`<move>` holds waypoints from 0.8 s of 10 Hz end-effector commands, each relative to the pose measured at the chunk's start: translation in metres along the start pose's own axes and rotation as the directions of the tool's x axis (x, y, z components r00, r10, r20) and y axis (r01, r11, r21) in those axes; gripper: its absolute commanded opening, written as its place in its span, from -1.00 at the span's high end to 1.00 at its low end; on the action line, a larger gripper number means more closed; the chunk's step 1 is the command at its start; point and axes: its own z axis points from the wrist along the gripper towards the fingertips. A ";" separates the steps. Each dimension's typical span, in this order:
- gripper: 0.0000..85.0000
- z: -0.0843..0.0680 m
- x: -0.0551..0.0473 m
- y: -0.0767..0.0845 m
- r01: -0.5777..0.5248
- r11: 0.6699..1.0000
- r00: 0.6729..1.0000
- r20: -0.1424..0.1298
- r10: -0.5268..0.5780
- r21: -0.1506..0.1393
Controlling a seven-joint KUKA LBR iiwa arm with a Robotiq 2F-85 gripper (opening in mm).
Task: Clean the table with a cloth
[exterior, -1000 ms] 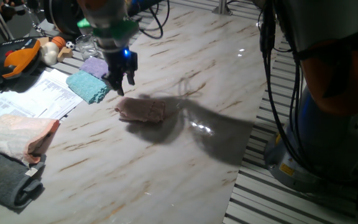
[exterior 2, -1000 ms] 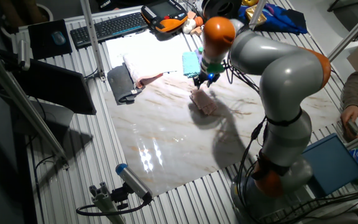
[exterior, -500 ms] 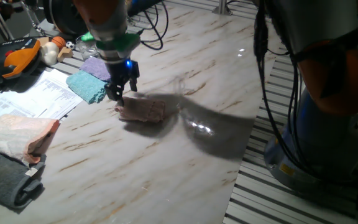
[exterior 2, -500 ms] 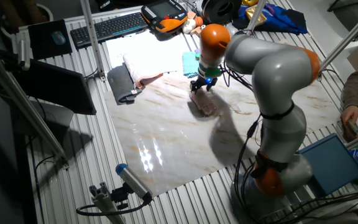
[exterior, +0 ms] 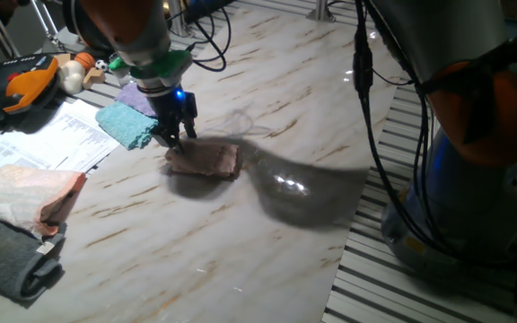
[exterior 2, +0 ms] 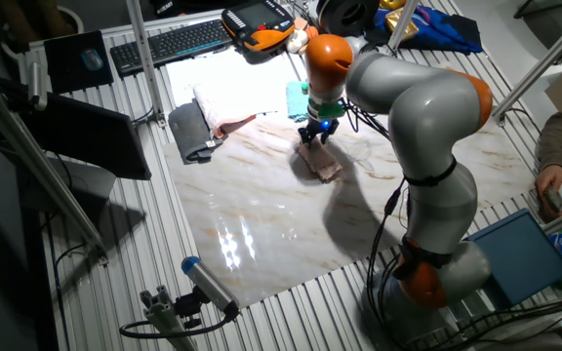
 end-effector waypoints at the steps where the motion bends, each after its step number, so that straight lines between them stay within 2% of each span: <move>1: -0.20 0.003 0.002 -0.001 0.003 1.000 1.000 0.004 -0.003 -0.004; 4: -0.20 0.003 0.010 -0.003 0.014 1.000 1.000 0.004 -0.014 0.008; 5: -0.20 0.004 0.011 -0.003 0.018 1.000 1.000 0.005 -0.018 0.025; 8: -0.20 0.019 0.014 -0.004 0.018 0.999 0.999 0.041 -0.019 0.028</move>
